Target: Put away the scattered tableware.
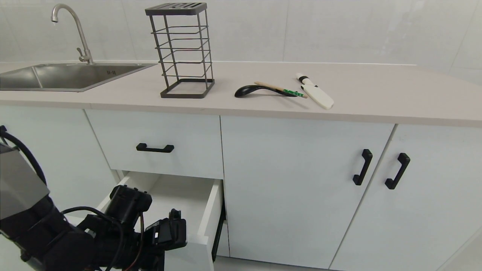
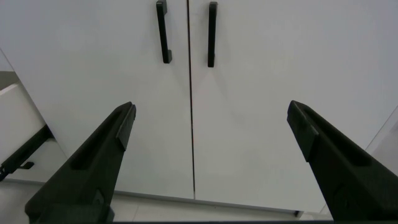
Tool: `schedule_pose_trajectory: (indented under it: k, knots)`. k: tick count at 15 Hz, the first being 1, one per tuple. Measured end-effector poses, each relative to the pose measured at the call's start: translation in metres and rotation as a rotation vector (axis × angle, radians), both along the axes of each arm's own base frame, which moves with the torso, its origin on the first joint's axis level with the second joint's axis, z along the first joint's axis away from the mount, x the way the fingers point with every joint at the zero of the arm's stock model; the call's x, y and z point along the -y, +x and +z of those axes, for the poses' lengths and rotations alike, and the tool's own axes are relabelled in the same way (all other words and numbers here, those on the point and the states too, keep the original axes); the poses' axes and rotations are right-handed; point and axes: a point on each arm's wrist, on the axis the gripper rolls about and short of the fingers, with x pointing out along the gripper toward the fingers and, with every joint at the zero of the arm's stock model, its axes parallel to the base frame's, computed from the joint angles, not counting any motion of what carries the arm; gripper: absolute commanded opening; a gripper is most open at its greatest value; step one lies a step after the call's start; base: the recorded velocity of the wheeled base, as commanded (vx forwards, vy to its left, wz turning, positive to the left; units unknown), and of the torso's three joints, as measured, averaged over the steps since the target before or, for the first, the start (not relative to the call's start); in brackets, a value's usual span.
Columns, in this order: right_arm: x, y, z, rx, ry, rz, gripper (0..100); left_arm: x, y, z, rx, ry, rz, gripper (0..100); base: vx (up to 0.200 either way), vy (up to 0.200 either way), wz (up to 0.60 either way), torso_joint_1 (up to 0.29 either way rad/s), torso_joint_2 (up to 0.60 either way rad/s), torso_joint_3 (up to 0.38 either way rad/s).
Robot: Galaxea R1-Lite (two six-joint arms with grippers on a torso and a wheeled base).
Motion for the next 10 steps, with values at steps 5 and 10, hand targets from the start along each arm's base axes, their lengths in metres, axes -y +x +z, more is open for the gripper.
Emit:
schedule_pose_trajectory:
  k: [5,10]
  knots:
    - [0.0,0.0,0.0,0.0,0.0,0.0,100,-0.008,-0.028,0.011,0.004,-0.007,-0.008,100,0.0,0.0,0.0,0.0,0.0,0.0]
    - [0.0,0.0,0.0,0.0,0.0,0.0,100,-0.007,-0.038,0.044,0.11,-0.105,0.024,100,0.0,0.0,0.0,0.0,0.0,0.0]
